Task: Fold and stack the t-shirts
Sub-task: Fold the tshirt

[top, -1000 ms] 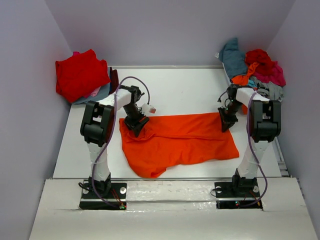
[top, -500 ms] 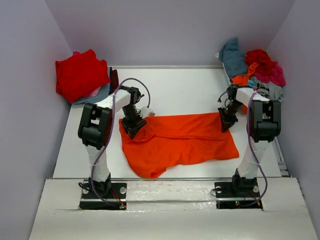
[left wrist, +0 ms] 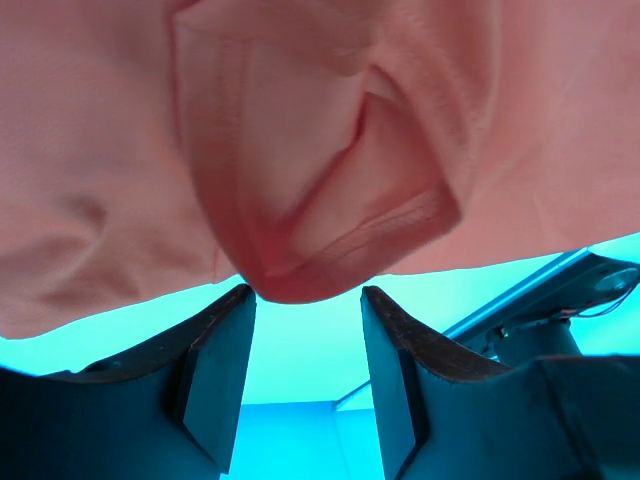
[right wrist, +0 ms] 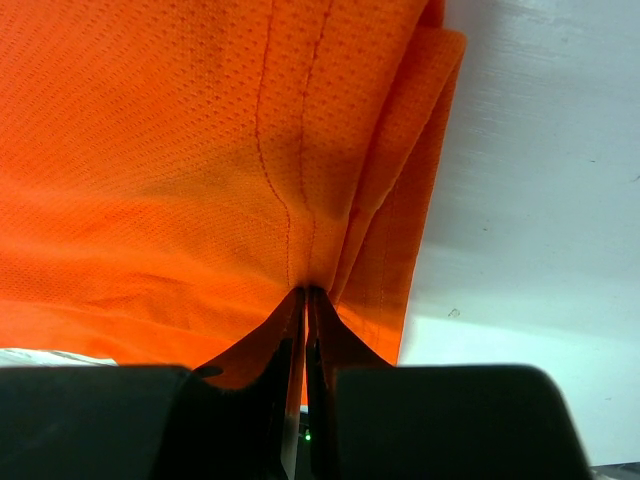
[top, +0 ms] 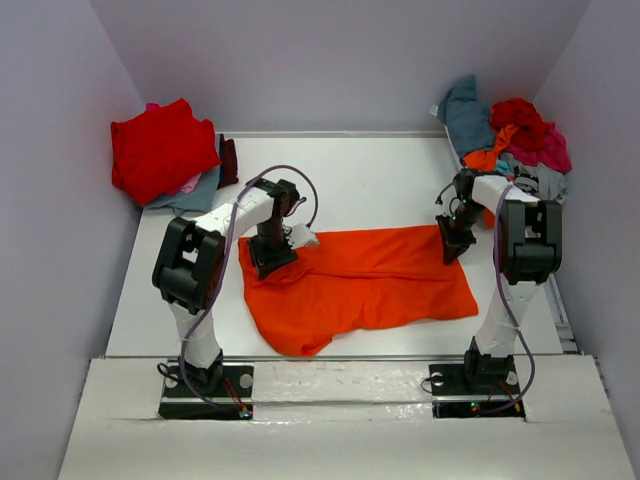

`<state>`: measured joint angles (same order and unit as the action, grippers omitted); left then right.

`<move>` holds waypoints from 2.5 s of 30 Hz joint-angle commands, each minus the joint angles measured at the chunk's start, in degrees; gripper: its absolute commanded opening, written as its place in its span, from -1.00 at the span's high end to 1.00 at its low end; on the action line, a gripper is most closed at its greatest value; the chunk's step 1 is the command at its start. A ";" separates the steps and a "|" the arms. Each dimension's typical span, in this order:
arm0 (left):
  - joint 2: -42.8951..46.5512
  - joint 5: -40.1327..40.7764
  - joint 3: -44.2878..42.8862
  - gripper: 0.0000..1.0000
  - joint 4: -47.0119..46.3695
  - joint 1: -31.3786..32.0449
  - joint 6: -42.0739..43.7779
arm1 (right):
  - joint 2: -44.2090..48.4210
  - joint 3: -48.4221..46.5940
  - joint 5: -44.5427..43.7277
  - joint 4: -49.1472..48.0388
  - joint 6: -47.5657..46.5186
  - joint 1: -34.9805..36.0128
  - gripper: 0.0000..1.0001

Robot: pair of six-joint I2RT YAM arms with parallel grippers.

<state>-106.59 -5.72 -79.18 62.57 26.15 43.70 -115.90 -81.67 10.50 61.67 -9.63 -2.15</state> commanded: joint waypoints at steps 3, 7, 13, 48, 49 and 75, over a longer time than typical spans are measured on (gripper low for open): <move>3.40 0.11 -1.76 -0.03 2.47 1.09 1.82 | -0.21 -0.07 -0.49 -1.38 -0.13 0.40 0.79; 4.80 -1.23 -2.21 0.00 2.47 2.23 1.56 | 0.23 0.37 -0.74 -1.38 -0.30 0.40 0.80; 8.23 1.23 2.61 0.20 1.51 5.05 2.35 | 0.23 0.72 -0.92 -1.20 -0.57 0.40 0.80; -7.23 -16.78 -5.29 -0.10 -13.00 -2.77 -8.64 | 1.99 0.46 -1.36 -0.41 -1.01 0.40 0.81; -6.97 -16.87 -5.11 -0.10 -12.73 -2.77 -8.55 | 1.99 0.54 -1.54 -0.41 -1.01 0.40 0.81; -1.18 -16.87 -0.63 0.75 -5.35 -2.77 -3.19 | 2.78 2.13 -2.33 -1.03 -0.92 0.40 0.86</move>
<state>-113.51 -22.63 -80.82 54.11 23.53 39.07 -115.07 -80.51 9.52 61.54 -9.85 -2.15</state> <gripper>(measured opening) 0.147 0.070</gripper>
